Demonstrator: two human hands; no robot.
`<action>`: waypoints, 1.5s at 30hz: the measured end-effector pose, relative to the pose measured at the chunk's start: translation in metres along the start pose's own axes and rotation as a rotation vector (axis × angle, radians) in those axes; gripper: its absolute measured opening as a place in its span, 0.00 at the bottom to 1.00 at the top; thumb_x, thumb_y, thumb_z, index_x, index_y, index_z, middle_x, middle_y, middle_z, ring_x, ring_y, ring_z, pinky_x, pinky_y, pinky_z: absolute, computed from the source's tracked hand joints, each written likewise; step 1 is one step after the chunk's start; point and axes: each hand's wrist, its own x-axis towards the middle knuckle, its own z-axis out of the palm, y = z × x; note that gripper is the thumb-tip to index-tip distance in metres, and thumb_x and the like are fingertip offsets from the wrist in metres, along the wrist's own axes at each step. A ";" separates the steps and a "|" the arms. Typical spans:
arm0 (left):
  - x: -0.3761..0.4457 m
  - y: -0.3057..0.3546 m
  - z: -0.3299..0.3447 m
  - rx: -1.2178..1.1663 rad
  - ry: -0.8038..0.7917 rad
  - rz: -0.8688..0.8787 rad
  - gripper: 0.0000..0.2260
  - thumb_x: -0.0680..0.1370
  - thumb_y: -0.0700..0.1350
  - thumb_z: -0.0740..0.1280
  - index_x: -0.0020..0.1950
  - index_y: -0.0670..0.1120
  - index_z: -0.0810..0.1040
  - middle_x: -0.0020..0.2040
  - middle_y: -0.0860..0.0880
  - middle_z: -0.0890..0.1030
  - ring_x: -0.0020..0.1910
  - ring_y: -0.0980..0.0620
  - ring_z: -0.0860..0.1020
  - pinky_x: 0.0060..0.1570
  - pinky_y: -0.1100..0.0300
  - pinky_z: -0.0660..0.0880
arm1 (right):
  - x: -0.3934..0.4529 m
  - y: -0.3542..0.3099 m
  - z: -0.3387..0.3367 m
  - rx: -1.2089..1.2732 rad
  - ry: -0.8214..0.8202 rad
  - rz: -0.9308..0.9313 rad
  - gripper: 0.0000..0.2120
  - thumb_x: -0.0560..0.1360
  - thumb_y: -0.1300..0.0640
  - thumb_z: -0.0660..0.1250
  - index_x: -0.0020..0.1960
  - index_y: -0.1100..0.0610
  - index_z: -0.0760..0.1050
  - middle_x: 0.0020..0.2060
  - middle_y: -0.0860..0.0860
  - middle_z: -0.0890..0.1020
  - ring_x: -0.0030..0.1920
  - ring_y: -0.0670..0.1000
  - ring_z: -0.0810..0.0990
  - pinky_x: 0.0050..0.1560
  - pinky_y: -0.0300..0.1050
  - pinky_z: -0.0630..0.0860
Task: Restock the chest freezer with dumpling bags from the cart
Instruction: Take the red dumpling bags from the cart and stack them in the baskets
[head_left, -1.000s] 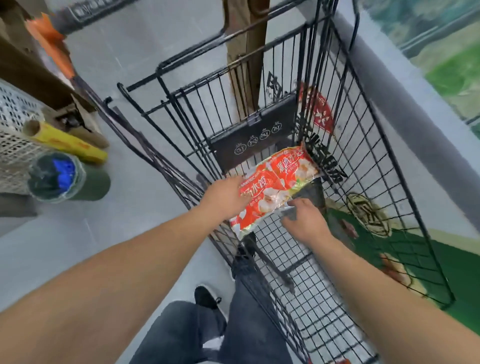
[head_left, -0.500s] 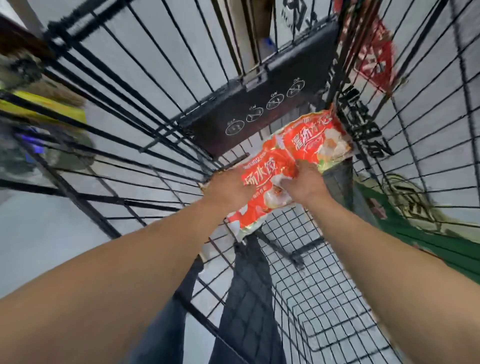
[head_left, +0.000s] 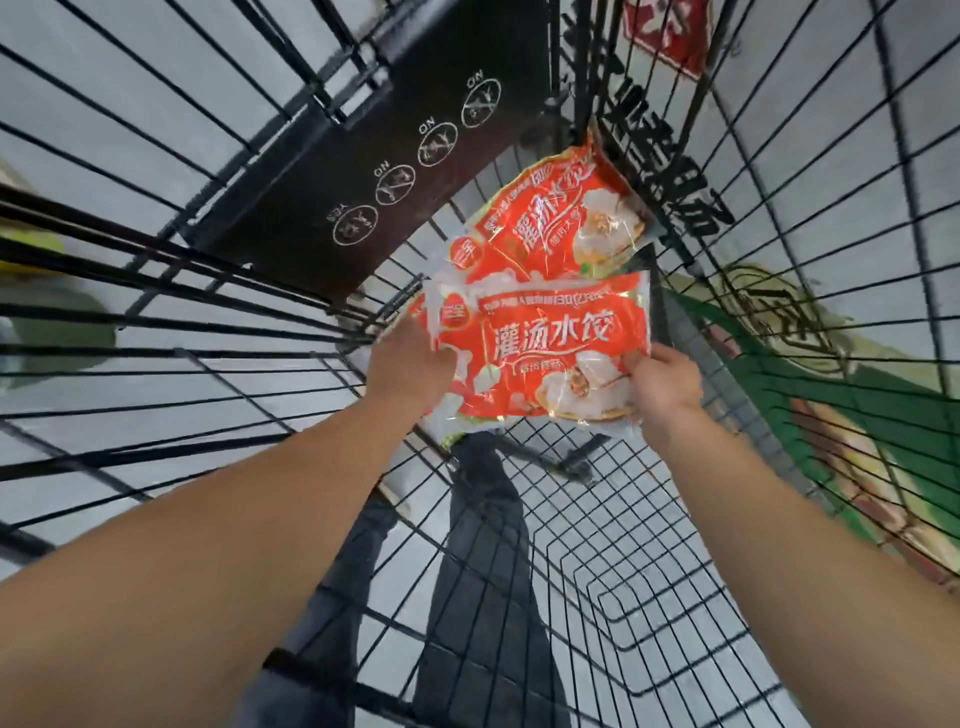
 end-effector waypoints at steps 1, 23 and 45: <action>0.005 -0.003 0.002 -0.042 0.000 -0.044 0.18 0.79 0.43 0.63 0.68 0.38 0.71 0.64 0.40 0.77 0.64 0.39 0.75 0.60 0.53 0.71 | 0.000 0.005 0.000 0.063 -0.003 0.033 0.09 0.78 0.57 0.66 0.39 0.51 0.78 0.45 0.53 0.85 0.48 0.56 0.83 0.56 0.57 0.80; -0.076 0.012 -0.044 -0.509 0.026 0.181 0.15 0.72 0.57 0.65 0.48 0.48 0.84 0.49 0.48 0.85 0.50 0.46 0.83 0.54 0.48 0.80 | -0.130 0.058 -0.050 0.445 0.148 -0.087 0.07 0.76 0.61 0.69 0.39 0.54 0.81 0.46 0.57 0.86 0.45 0.56 0.83 0.48 0.55 0.79; -0.407 0.009 -0.079 -0.692 -0.294 0.772 0.05 0.79 0.45 0.70 0.44 0.47 0.82 0.45 0.44 0.86 0.47 0.42 0.85 0.53 0.42 0.81 | -0.453 0.223 -0.190 0.785 0.662 -0.423 0.08 0.76 0.60 0.68 0.39 0.58 0.80 0.39 0.55 0.86 0.44 0.57 0.83 0.46 0.54 0.78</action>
